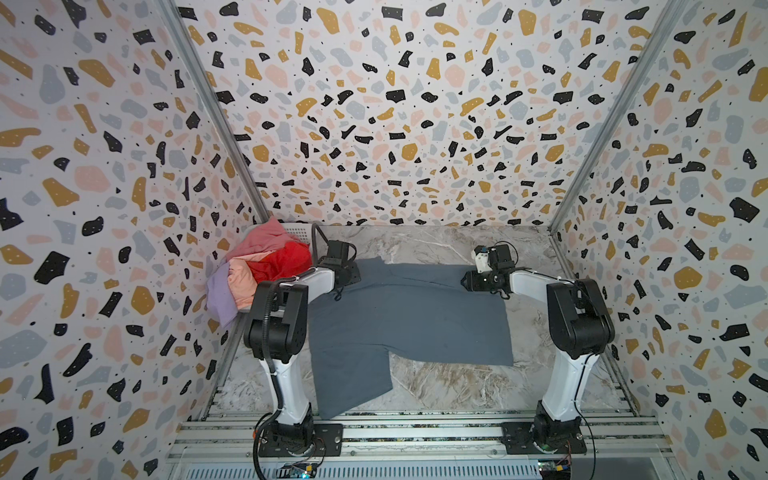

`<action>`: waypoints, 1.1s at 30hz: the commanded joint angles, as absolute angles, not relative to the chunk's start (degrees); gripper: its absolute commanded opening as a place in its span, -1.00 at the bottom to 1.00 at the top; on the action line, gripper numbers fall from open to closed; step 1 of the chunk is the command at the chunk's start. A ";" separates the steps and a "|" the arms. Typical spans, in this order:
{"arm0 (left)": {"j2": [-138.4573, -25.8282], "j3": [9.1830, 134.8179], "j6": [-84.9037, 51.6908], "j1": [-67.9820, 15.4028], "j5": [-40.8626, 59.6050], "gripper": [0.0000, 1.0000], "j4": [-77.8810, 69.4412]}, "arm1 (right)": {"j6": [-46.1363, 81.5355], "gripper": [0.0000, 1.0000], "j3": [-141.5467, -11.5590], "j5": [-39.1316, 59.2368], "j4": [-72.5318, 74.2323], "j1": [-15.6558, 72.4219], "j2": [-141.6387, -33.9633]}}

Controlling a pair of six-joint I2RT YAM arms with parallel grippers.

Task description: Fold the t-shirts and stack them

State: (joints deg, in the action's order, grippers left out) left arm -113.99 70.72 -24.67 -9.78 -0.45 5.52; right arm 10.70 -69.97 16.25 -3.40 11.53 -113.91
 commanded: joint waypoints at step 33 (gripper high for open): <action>-129.70 101.43 -19.95 -4.92 0.44 -0.24 19.76 | 12.83 0.03 -85.56 23.60 -4.65 2.24 -116.99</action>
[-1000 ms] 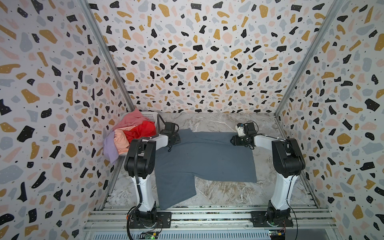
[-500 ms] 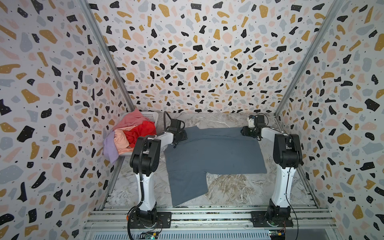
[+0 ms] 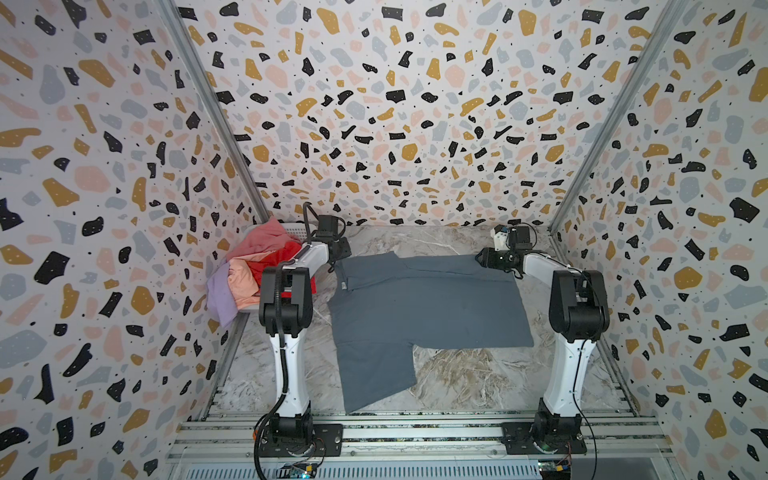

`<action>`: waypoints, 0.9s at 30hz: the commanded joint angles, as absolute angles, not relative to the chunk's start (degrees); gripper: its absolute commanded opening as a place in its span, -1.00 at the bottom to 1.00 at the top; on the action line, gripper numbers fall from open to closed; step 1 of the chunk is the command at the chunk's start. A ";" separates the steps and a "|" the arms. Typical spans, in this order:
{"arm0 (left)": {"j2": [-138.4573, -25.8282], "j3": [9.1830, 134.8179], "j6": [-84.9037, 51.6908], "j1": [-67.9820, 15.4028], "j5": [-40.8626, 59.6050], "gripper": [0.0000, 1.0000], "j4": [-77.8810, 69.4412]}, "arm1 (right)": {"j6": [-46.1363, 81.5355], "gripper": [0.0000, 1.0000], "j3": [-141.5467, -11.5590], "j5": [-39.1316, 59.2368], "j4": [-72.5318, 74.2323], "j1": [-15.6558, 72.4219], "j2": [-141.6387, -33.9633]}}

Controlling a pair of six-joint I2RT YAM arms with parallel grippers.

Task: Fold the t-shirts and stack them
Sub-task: 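Press and smooth the far shirt edge with both grippers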

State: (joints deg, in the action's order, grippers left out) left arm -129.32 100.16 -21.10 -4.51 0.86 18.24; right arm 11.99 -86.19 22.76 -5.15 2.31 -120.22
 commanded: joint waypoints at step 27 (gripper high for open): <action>-128.78 98.72 -19.95 -4.83 -0.70 -0.84 18.19 | 13.17 0.02 -85.03 22.99 -4.92 2.23 -117.25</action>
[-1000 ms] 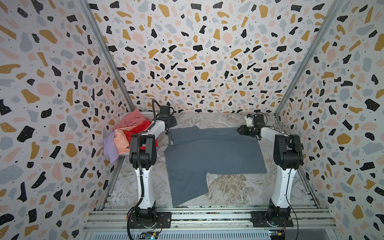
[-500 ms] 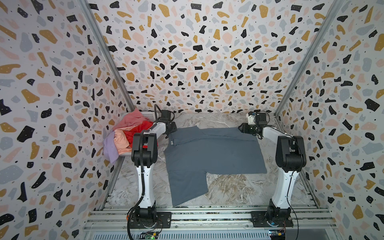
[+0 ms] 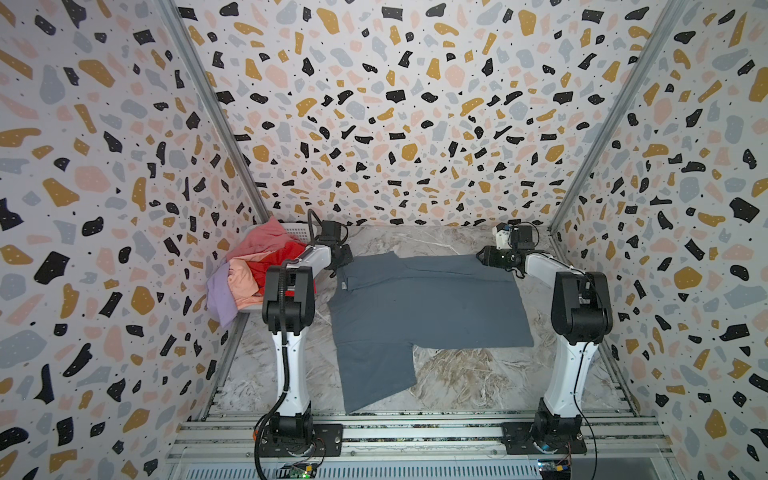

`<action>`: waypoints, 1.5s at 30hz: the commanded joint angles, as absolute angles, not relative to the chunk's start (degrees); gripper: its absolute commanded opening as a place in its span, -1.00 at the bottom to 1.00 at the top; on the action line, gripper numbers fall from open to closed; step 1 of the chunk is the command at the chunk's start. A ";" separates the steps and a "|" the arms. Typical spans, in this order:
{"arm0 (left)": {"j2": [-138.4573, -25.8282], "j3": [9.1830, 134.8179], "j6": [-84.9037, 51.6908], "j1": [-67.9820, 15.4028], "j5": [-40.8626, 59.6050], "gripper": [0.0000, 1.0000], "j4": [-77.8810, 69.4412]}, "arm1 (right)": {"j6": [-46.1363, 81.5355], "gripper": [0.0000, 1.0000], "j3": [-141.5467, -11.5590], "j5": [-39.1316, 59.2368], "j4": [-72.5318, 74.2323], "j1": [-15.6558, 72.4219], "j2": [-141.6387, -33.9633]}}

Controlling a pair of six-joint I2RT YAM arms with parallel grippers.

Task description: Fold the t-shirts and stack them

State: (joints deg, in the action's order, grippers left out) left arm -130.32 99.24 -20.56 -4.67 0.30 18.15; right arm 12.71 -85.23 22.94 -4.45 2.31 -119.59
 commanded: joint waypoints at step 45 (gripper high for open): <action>-130.21 102.65 -15.80 -6.03 -2.78 -0.70 21.71 | 12.20 0.01 -82.27 23.38 -5.27 1.69 -117.47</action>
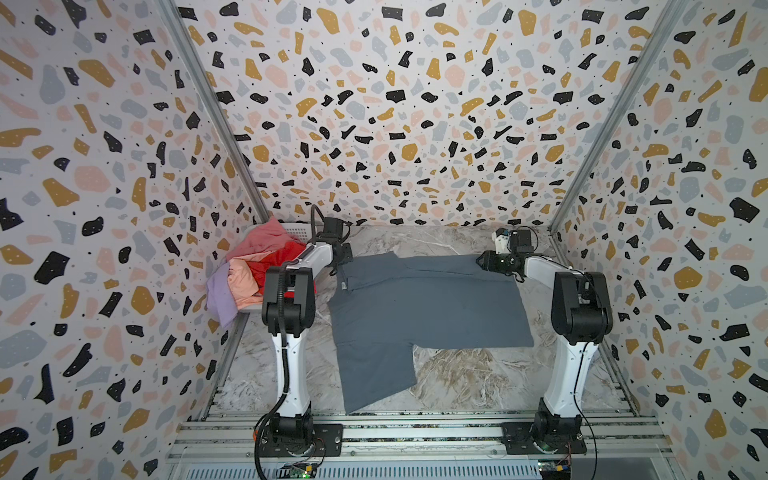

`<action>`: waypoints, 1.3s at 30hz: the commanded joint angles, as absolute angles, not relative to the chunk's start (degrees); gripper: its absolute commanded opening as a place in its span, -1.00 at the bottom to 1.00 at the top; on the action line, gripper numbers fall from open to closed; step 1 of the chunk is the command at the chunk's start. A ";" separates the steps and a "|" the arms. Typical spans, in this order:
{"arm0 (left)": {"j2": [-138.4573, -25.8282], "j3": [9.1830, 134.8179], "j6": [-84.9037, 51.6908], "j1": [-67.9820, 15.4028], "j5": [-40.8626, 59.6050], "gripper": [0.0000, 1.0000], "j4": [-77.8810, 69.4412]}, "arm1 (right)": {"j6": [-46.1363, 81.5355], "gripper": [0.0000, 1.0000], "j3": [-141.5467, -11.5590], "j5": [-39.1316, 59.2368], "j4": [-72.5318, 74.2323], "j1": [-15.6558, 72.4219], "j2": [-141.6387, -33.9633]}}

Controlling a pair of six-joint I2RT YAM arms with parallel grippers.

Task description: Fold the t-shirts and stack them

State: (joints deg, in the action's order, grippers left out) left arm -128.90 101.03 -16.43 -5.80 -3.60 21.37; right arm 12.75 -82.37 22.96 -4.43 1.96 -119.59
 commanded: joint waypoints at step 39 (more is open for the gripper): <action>-125.78 100.33 -15.57 -7.69 -4.69 -1.00 22.07 | 12.46 0.00 -83.42 23.82 -5.12 1.40 -118.59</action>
